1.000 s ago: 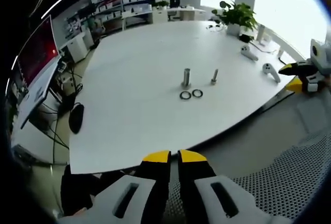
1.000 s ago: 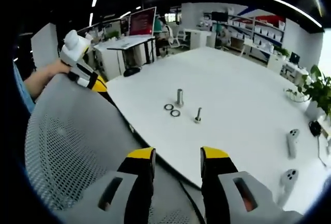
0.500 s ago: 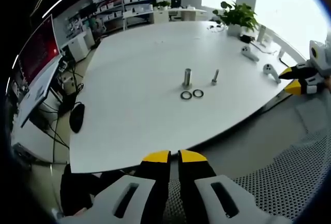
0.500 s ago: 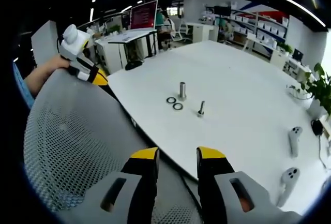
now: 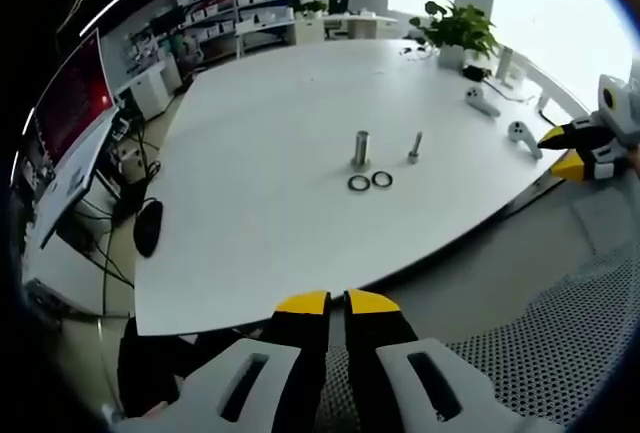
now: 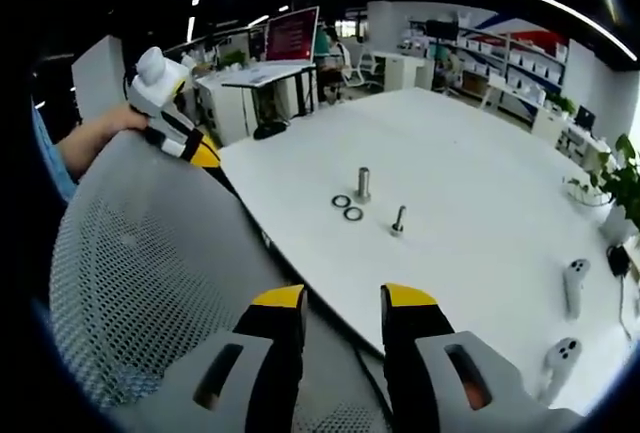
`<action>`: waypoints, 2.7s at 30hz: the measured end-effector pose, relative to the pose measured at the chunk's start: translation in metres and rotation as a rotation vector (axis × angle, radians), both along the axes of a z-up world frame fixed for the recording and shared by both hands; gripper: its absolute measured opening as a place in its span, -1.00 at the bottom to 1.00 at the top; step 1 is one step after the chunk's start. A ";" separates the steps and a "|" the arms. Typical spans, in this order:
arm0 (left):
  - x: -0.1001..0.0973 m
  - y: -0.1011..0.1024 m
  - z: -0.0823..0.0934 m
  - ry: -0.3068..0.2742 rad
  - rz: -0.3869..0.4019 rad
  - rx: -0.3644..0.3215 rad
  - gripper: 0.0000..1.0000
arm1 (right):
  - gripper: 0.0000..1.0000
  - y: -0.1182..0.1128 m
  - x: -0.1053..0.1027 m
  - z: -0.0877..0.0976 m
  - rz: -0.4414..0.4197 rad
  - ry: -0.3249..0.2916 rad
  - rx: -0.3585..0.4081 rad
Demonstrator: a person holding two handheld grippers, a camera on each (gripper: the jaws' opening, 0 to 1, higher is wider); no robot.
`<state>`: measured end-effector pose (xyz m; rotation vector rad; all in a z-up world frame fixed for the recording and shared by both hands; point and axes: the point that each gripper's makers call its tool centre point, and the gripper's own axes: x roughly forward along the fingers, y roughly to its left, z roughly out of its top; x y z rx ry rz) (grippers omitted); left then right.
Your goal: Place the washer onto the threaded stud by aligning its center hole with the stud, sliding it down to the base, and recovering from edge contact or off-axis alignment until the washer reaches the visible bottom stop.
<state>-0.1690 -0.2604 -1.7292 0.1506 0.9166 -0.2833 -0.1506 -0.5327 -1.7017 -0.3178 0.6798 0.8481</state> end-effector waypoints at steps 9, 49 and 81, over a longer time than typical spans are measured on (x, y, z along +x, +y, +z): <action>0.000 0.000 -0.001 0.008 -0.023 0.005 -0.94 | -0.35 0.021 -0.013 0.008 0.168 -0.026 0.043; 0.002 0.003 -0.002 0.005 -0.002 0.012 -0.94 | -0.34 0.123 0.074 -0.033 0.999 -0.073 -0.461; -0.001 -0.008 -0.004 0.022 -0.077 -0.010 -0.73 | -0.46 0.127 0.127 -0.119 0.696 0.239 -0.544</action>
